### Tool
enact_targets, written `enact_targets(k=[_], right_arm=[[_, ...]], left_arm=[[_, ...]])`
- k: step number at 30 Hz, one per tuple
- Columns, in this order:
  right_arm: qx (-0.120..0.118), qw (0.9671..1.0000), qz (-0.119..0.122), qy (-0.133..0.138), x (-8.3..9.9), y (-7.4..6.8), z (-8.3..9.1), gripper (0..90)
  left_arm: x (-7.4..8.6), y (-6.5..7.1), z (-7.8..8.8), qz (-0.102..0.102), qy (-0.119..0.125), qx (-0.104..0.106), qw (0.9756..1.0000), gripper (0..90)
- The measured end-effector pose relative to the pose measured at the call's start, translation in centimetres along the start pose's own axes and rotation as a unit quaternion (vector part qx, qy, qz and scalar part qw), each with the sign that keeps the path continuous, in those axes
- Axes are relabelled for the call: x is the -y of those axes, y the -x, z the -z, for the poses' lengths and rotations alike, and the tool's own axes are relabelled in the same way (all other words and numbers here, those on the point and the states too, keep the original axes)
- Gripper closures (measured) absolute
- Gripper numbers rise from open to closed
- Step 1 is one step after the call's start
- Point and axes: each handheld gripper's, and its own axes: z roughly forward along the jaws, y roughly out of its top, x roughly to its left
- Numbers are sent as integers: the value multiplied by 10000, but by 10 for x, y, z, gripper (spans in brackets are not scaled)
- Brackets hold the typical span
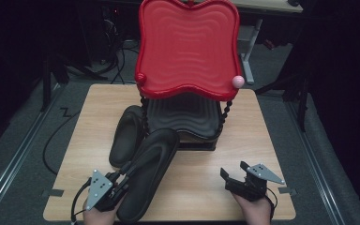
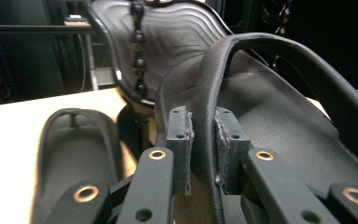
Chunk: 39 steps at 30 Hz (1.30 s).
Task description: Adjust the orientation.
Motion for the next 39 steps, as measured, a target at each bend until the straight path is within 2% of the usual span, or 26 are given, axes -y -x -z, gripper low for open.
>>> enact_targets(k=[3,8,10,14,20,23,25,28,30,33,34,35,38,39], right_arm=[[-144,9996,190,116,-7,-17,1,148],[-415,9982,321,295,-21,-37,-1,153],[-571,9970,352,391,-28,-47,-2,165],[-800,9942,494,524,-38,-66,-5,185],[-989,9911,614,643,-49,-87,-11,208],[-1051,9900,632,700,-53,-94,-16,214],[-1084,9893,665,717,-55,-99,-21,223],[-1139,9887,672,704,-58,-107,-31,246],[-1153,9884,720,679,-59,-111,-37,292],[-1044,9883,881,682,-59,-116,-45,393],[-1006,9884,918,675,-60,-117,-48,423],[-997,9879,962,690,-60,-117,-51,471],[-885,9862,1182,751,-64,-116,-57,657],[-856,9862,1215,732,-65,-116,-60,682]], left_arm=[[-2,6,-16,16,34,14,10000,785],[-7,14,-37,-100,110,-59,9999,785],[-11,16,-46,-75,127,-88,9999,785],[-16,20,-62,-180,122,-220,9995,785],[-18,26,-82,-288,142,-364,9988,785],[-19,29,-91,-297,126,-464,9984,785],[-19,30,-96,-233,132,-485,9985,784],[-19,31,-102,-341,170,-593,9975,785],[-20,30,-104,-343,171,-642,9972,785],[-20,28,-106,-217,189,-649,9975,785],[-22,26,-107,-267,233,-698,9969,785],[-22,26,-108,-218,182,-696,9972,785],[-26,21,-112,-250,203,-751,9967,777],[-27,20,-115,-249,199,-759,9966,775]])
